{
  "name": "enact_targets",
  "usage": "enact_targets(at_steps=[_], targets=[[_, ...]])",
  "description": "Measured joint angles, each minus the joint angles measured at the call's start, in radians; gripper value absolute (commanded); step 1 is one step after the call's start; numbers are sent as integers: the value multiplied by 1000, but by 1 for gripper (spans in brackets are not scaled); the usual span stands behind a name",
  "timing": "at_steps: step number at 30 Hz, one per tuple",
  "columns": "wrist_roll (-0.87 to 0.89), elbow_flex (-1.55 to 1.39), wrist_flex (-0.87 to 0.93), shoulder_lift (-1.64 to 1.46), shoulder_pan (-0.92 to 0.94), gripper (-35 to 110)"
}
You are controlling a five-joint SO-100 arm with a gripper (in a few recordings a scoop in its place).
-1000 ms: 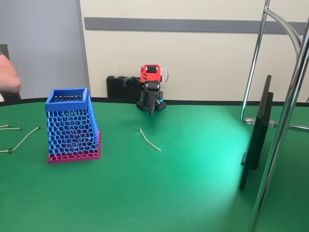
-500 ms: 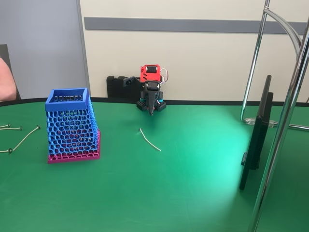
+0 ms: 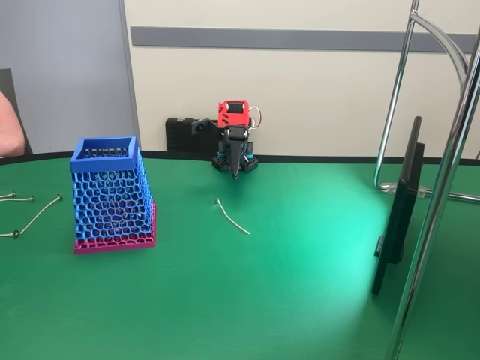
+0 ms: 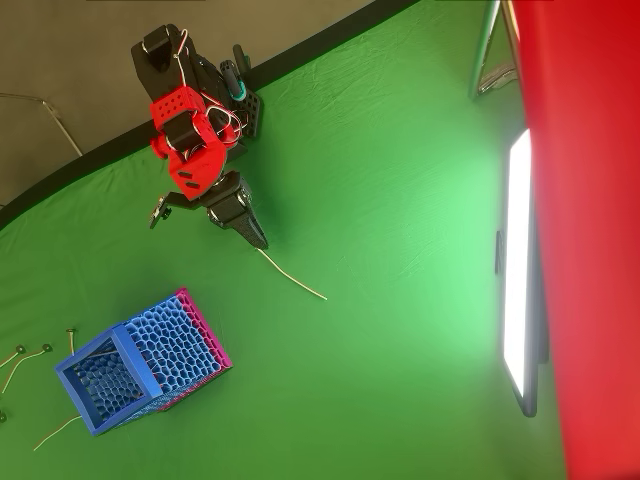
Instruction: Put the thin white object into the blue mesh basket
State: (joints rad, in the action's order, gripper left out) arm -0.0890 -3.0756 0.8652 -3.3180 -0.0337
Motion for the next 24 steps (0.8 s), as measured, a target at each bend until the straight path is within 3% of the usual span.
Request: enact_targets(at_steps=[15,24], targets=[[0,0,-2,6,-5,1],[23,60,-12,195,-18,1]])
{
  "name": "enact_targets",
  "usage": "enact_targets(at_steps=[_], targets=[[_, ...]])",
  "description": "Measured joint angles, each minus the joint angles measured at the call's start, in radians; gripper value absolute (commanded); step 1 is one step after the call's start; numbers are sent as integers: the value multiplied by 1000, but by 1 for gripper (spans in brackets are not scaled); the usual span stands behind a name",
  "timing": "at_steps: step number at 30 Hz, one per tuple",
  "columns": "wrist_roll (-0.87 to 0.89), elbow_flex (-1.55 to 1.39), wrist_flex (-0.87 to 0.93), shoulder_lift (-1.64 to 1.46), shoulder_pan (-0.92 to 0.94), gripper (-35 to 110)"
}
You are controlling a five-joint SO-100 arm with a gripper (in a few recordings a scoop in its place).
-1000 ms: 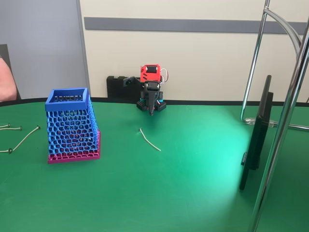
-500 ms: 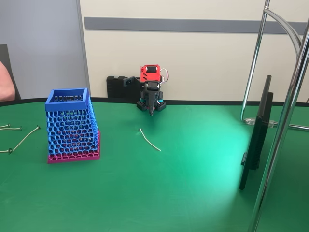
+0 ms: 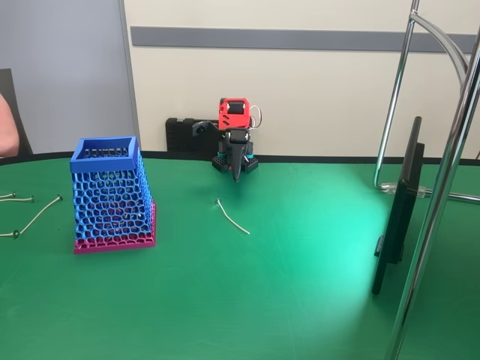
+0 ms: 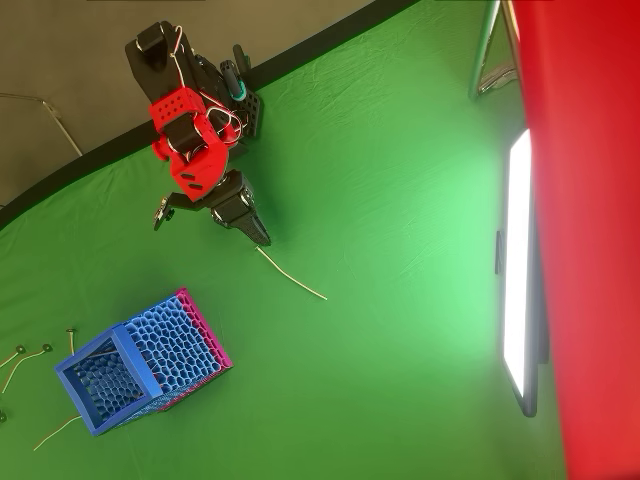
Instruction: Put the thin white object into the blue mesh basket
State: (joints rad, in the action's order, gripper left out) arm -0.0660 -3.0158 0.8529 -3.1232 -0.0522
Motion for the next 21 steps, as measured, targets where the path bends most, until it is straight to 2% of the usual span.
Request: enact_targets(at_steps=[8,21], targets=[[66,164,-12,284,34,1],[310,488,-3,759,164,1]])
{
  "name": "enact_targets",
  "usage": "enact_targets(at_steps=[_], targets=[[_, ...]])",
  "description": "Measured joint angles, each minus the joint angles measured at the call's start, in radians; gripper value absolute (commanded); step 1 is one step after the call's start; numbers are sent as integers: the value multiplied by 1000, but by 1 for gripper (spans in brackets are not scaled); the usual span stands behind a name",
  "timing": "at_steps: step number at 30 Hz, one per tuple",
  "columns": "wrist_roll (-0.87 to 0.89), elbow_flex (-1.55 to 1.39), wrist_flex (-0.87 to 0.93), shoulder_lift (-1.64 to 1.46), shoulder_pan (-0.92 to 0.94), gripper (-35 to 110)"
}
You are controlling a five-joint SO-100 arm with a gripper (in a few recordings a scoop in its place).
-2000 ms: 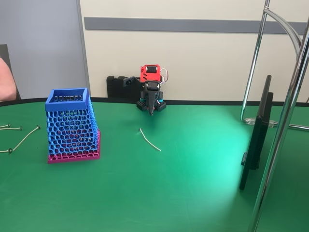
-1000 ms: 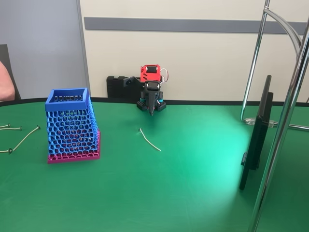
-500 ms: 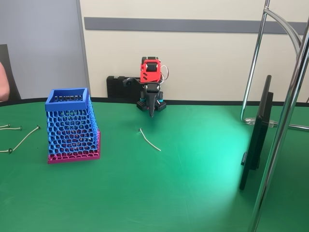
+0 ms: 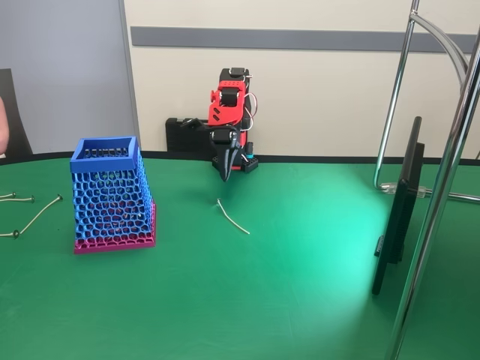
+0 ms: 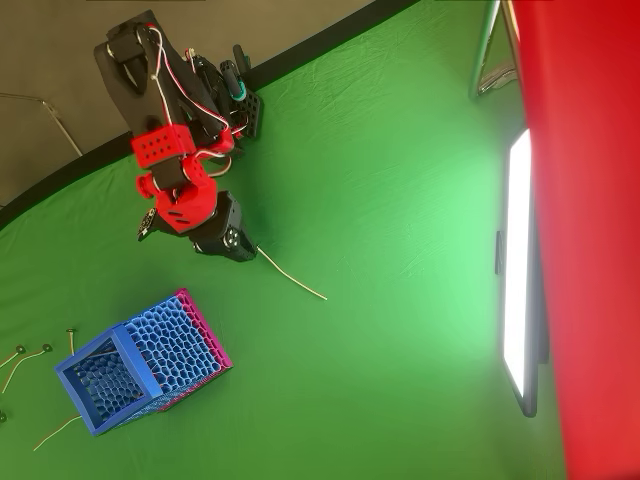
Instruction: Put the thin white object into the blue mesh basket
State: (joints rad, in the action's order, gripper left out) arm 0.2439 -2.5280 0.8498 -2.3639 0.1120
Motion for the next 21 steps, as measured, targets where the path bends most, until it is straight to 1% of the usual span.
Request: enact_targets(at_steps=[4,10,12,17,18,20,21], targets=[[121,86,54,123,23,1],[417,256,187,345,21,1],[488,313,232,414,17,1],[574,376,272,499,25,1],[614,405,275,545,38,1],[629,426,282,591,58,1],[640,440,282,607,64,3]])
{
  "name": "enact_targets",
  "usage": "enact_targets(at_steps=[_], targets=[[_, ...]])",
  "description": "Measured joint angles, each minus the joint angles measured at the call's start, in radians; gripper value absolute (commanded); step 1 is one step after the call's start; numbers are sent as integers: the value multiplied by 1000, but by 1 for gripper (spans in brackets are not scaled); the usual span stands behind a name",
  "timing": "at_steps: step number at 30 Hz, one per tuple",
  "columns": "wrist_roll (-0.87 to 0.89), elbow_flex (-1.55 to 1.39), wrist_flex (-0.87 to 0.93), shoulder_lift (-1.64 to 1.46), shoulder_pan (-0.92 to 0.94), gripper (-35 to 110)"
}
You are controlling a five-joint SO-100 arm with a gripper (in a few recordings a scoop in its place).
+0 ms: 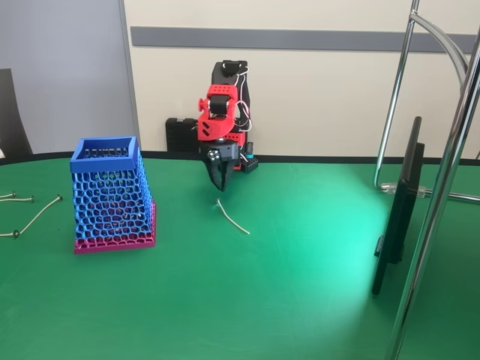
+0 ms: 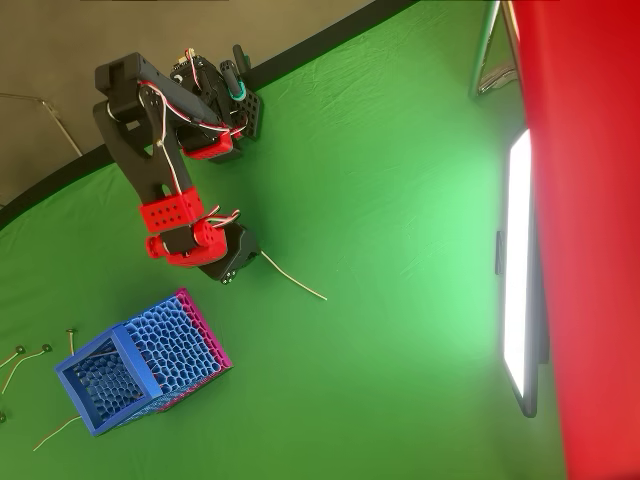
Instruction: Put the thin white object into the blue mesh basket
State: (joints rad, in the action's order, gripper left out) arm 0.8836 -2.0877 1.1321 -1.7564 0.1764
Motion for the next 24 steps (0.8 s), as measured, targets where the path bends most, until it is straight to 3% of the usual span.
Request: enact_targets(at_steps=[7,24], targets=[[-2,64,5,104,9,16],[6,78,2,202,-28,15]])
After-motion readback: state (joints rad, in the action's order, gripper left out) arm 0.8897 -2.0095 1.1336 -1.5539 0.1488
